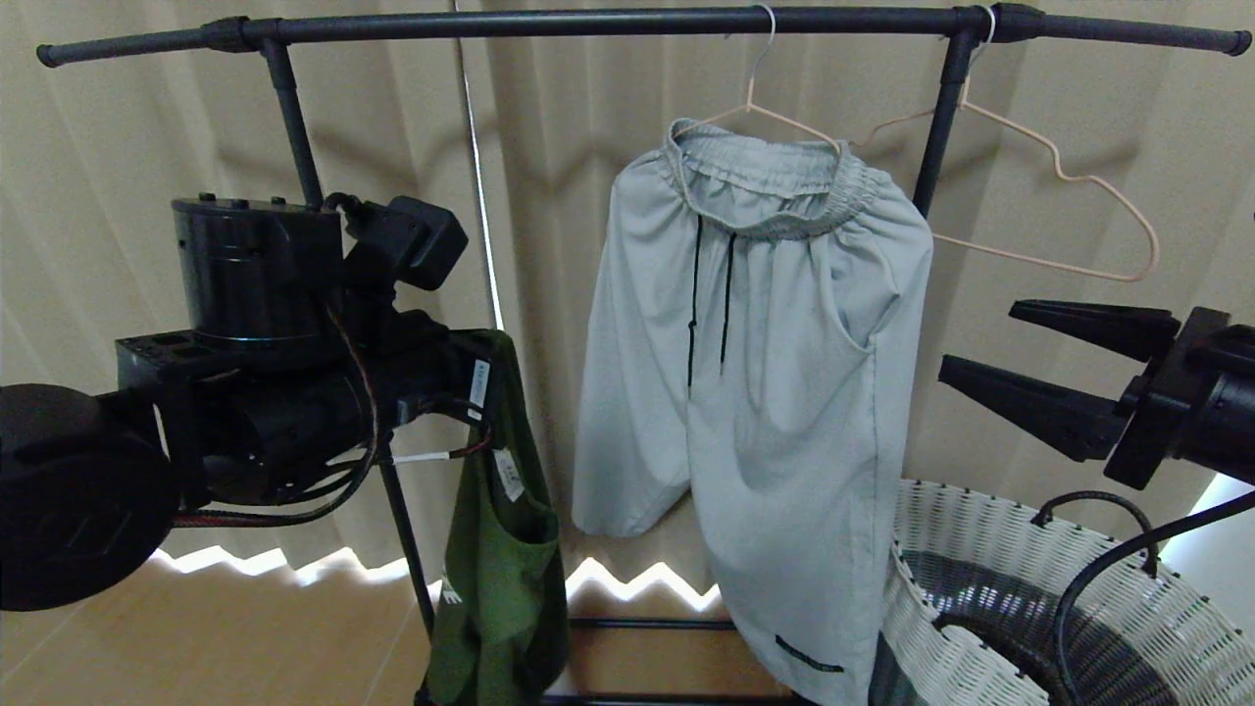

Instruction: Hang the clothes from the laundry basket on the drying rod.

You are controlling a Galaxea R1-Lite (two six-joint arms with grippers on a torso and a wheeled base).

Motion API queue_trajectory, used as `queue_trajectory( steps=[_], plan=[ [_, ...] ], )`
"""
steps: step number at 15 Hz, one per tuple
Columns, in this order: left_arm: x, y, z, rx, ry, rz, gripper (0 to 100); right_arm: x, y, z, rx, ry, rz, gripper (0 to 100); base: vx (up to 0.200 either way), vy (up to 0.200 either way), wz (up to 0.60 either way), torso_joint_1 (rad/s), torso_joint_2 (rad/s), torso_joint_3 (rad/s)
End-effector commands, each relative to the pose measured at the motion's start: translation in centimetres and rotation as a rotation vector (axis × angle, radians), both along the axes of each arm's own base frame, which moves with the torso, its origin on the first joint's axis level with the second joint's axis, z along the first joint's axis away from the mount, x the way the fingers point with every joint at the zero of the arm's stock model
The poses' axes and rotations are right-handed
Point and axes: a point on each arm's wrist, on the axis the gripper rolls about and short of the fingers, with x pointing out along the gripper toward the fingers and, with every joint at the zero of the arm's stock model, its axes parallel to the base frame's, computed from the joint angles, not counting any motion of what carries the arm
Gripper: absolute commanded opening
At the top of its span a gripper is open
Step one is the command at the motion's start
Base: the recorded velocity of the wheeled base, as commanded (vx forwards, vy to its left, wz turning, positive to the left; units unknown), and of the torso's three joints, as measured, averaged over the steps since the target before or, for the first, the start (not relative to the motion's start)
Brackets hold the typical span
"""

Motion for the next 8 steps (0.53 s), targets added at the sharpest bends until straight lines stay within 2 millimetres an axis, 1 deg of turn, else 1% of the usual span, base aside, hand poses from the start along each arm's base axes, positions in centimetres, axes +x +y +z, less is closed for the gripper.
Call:
queue_trajectory(
  steps=[1, 3, 4, 5, 6, 7, 8],
  plan=[
    [-0.9, 1.3, 0.4, -0.010, -0.009, 0.025, 0, -0.1, -0.8, -0.5, -0.007, 0.014, -0.039, 100, 0.000, 0.000, 0.00, 0.000, 0.00, 0.000],
    [-2.2, 2.6, 0.4, -0.018, -0.010, 0.046, 0, -0.3, -1.6, -1.4, -0.031, 0.031, -0.084, 100, 0.000, 0.000, 0.00, 0.000, 0.00, 0.000],
    [-3.3, 3.8, 0.2, -0.017, -0.009, 0.069, 0, -0.5, -2.2, -2.5, -0.078, 0.045, -0.127, 100, 0.000, 0.000, 0.00, 0.000, 0.00, 0.000],
    [-3.6, 4.2, 0.0, -0.014, -0.006, 0.081, 0, -0.6, -2.4, -2.9, -0.096, 0.050, -0.150, 100, 0.000, 0.000, 0.00, 0.000, 0.00, 0.000],
    [-4.4, 5.3, -0.5, -0.009, 0.004, 0.109, 0, -0.9, -2.6, -4.1, -0.146, 0.061, -0.210, 100, 0.000, 0.000, 0.00, 0.000, 0.00, 0.000],
    [-5.6, 6.7, -0.9, -0.010, 0.001, 0.147, 0, -1.5, -2.8, -5.0, -0.176, 0.041, -0.268, 100, 0.000, 0.000, 0.00, 0.000, 0.00, 0.000],
    [-6.8, 8.0, -1.3, -0.018, -0.014, 0.184, 0, -1.9, -3.0, -5.8, -0.177, 0.025, -0.285, 100, 0.000, 0.000, 0.00, 0.000, 0.00, 0.000]
  ],
)
